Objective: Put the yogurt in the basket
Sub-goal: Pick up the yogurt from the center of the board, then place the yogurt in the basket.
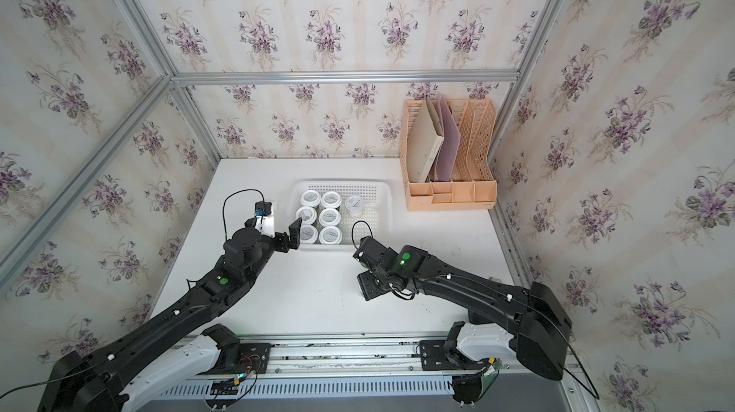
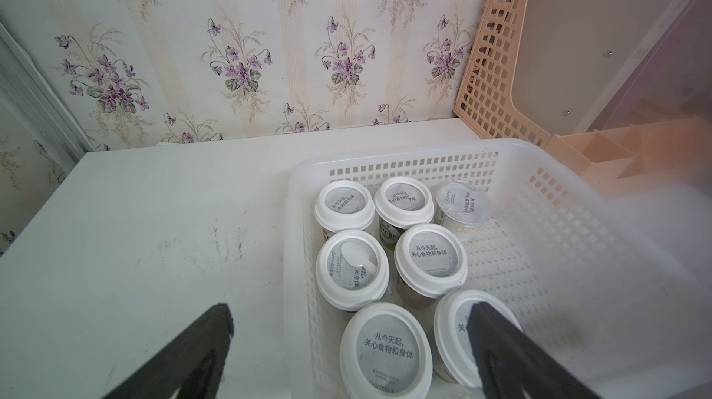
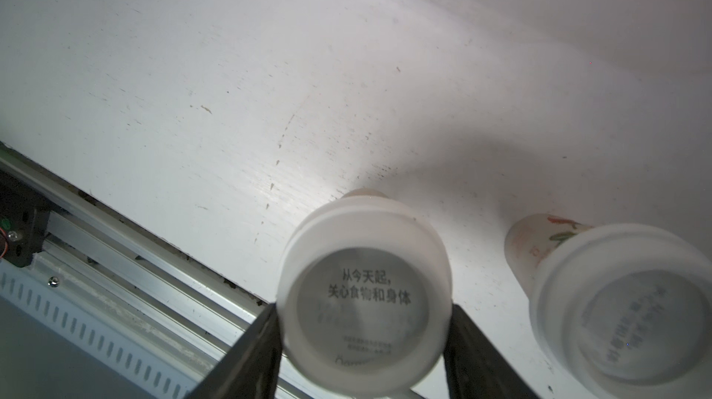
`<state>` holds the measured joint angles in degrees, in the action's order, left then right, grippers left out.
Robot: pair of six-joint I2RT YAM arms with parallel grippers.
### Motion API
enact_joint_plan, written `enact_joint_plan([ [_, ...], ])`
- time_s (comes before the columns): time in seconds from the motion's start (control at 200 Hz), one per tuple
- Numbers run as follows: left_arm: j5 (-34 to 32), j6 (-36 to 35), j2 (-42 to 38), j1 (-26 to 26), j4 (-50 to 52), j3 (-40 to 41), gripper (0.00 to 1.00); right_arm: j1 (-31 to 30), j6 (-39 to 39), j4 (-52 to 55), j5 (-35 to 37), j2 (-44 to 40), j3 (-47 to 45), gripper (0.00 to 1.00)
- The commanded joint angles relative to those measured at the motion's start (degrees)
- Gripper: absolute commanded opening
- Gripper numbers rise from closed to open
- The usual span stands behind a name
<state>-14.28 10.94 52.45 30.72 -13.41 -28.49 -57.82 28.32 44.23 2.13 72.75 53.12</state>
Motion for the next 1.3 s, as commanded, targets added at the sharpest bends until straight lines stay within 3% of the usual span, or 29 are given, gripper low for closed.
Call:
enact_joint_plan([
  [0.0,0.2,0.17,-0.15,-0.09,-1.0,-0.25,0.99,-0.1,-0.87,1.1,1.11,0.32,1.15,0.66],
  [0.839,-0.61,-0.13,-0.59,-0.06,-0.68,-0.19,0.99,0.36,-6.2,7.16,4.26,6.98,19.29,0.68],
  [1.299,-1.27,-0.57,-0.8,-0.13,-0.38,-0.22,0.99,5.98,-12.23,11.66,3.95,14.71,33.88,0.68],
])
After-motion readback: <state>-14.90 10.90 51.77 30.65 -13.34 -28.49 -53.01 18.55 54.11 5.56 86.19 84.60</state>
